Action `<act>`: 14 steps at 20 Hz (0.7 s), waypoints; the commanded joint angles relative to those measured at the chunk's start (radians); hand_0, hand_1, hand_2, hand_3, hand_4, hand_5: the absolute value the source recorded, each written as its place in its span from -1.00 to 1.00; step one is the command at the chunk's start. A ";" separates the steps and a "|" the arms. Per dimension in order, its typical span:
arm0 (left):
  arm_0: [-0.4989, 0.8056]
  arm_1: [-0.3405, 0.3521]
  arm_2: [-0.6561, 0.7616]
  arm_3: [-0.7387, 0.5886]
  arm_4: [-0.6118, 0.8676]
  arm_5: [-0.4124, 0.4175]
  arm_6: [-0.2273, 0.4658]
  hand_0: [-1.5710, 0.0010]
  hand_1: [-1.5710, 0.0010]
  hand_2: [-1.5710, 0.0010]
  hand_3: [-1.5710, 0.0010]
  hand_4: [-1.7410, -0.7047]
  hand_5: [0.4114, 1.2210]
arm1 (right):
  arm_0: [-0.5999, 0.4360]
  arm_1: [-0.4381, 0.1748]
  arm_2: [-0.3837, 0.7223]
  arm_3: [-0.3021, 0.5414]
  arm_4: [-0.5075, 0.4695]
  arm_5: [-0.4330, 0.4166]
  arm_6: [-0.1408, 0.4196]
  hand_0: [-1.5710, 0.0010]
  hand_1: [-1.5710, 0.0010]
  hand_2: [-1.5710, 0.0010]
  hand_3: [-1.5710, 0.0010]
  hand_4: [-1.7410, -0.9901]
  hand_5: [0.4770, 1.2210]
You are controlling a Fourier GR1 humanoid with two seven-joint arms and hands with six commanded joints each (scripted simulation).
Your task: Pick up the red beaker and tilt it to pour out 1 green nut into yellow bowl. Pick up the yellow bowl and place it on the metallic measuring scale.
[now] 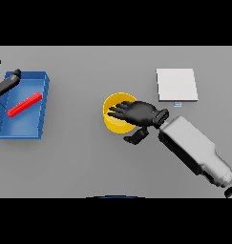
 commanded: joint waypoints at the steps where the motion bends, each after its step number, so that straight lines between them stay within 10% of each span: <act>1: -0.004 0.003 0.002 0.006 0.001 -0.003 0.000 1.00 1.00 1.00 1.00 0.81 -0.27 | -0.021 0.000 0.001 0.022 0.004 0.003 -0.004 1.00 1.00 1.00 1.00 0.50 -0.47; 9: -0.014 0.008 -0.002 0.027 -0.011 -0.006 -0.006 1.00 1.00 1.00 1.00 0.83 -0.26 | -0.050 0.035 0.017 0.118 0.012 0.004 -0.005 0.94 0.92 0.89 0.83 0.28 -0.11; 14: -0.019 0.008 0.001 0.037 -0.008 -0.010 -0.013 1.00 1.00 1.00 1.00 0.84 -0.27 | -0.051 0.035 0.022 0.111 0.002 0.003 -0.050 -0.27 -0.24 -0.20 -0.01 -0.46 0.64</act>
